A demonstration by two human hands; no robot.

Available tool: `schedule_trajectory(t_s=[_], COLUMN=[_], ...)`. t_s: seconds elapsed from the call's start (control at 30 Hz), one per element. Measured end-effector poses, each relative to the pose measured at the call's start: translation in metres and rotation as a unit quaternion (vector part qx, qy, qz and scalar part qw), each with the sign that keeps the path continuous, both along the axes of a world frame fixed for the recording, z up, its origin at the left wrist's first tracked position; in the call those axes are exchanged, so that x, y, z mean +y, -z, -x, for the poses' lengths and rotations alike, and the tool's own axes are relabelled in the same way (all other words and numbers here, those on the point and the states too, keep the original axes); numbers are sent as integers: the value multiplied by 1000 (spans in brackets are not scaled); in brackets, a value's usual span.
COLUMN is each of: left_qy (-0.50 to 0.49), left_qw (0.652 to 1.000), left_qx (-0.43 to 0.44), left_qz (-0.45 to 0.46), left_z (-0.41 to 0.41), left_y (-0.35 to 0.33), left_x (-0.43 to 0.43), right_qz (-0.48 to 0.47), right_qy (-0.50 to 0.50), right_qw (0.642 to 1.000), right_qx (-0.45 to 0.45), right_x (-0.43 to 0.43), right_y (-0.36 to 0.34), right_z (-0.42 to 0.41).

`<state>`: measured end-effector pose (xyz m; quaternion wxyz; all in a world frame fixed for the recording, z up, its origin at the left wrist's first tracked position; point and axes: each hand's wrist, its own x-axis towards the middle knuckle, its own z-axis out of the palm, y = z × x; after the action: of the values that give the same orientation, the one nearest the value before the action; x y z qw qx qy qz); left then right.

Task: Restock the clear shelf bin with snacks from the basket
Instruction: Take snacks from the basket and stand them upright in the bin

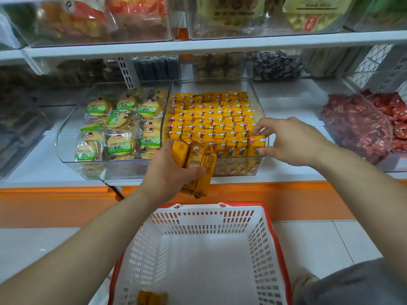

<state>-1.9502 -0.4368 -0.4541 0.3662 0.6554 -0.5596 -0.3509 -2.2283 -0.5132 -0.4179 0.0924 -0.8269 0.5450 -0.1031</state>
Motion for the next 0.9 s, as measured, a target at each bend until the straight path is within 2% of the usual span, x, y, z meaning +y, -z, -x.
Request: schedule_trajectory(t_s=[0.2, 0.43, 0.57, 0.63, 0.67, 0.7, 0.73, 0.8, 0.83, 0.9], left_qy=[-5, -7, -9, -15, -18, -18, -16, -3, 6, 19], left_qw=[1000, 1000, 997, 992, 989, 987, 985, 982, 981, 978], left_qx=[3, 21, 71, 121, 143, 159, 170, 185, 192, 208], left_qz=[7, 5, -12, -24, -27, -29, -29, -26, -25, -22], left_z=[2, 1, 7, 12, 15, 19, 22, 29, 33, 37], left_y=[-2, -2, 0, 2, 3, 3, 3, 3, 4, 3], left_x=[4, 6, 9, 9, 9, 9, 8, 8, 9, 11], right_qz=[95, 61, 61, 143, 183, 184, 130, -64, -130, -161], right_qy=[-12, 17, 18, 30, 28, 19, 8, -10, -15, -21], right_qw=[991, 988, 984, 984, 982, 981, 980, 953, 937, 927], right_qx=[88, 140, 167, 99, 31, -54, -148, -295, -324, -338], right_x=[1, 3, 13, 19, 23, 28, 34, 47, 50, 49], right_y=[4, 1, -4, -8, -7, -6, -4, 4, 8, 12], right_z=[-1, -7, -12, -17, -22, -29, -38, -56, -60, -60])
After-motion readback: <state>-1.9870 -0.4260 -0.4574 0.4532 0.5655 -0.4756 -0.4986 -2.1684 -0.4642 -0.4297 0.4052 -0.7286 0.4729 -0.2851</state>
